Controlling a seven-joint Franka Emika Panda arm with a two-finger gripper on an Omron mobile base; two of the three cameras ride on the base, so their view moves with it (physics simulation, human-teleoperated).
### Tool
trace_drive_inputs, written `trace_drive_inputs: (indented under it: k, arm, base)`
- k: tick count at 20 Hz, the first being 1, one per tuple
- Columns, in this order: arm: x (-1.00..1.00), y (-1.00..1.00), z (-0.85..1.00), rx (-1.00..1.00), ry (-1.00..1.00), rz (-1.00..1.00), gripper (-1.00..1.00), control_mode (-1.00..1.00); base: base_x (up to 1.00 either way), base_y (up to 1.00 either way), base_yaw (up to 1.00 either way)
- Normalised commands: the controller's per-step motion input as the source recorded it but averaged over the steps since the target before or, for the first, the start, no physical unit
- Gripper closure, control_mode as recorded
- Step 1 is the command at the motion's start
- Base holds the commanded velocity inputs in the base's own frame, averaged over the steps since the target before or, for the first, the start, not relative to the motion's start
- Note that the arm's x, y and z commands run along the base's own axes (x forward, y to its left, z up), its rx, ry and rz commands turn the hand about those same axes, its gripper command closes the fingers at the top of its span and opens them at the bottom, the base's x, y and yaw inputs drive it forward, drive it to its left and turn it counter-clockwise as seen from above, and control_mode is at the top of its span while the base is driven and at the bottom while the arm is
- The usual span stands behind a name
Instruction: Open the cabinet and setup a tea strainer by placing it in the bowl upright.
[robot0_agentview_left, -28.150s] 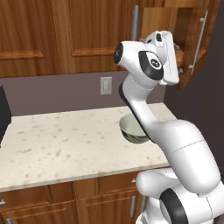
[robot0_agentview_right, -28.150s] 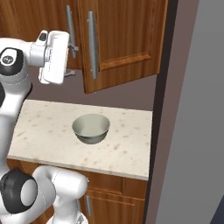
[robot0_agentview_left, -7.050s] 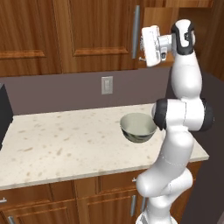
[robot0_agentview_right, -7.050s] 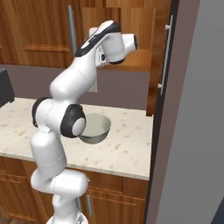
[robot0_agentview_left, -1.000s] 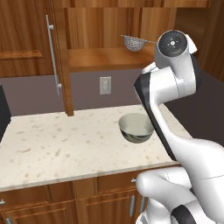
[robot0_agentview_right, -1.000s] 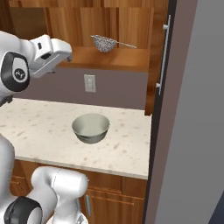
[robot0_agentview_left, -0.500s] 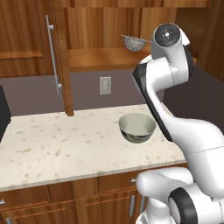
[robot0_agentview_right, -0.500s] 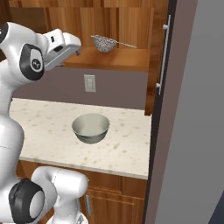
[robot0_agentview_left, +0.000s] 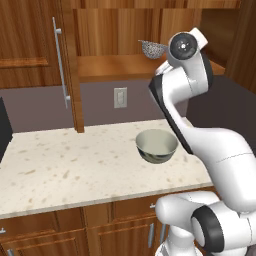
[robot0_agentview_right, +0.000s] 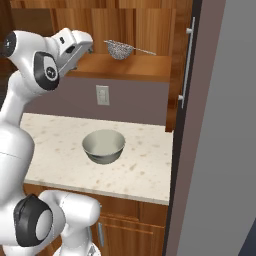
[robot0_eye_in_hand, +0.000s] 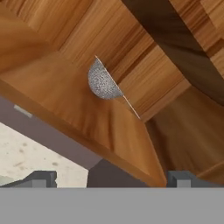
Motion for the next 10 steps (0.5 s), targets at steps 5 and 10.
trace_drive_inputs:
  k: [5,10]
  arm:
    - [0.25,0.0,0.08,-0.02,0.0,0.1,-1.0,-1.0]
    - [0.28,0.0,0.02,-0.02,0.03,0.03,-1.0,-1.0]
  base:
    - [0.0,0.0,0.0]
    - [0.0,0.0,0.0]
